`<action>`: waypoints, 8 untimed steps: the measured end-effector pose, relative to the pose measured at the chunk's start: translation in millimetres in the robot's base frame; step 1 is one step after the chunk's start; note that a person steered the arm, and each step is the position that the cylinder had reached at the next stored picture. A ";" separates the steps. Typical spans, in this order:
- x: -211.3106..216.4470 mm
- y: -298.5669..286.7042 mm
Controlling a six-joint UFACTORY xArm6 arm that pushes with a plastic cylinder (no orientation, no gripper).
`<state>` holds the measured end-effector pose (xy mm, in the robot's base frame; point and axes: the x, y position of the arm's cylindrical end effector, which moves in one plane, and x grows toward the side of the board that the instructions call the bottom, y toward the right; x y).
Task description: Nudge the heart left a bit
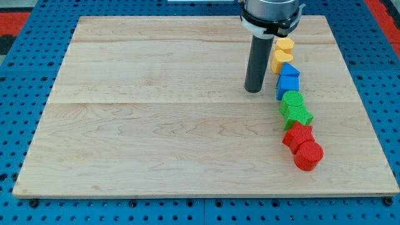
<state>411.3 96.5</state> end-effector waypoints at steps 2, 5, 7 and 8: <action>-3.4 0.8; -70.6 3.1; -140.8 10.8; -173.2 28.8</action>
<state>238.1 125.2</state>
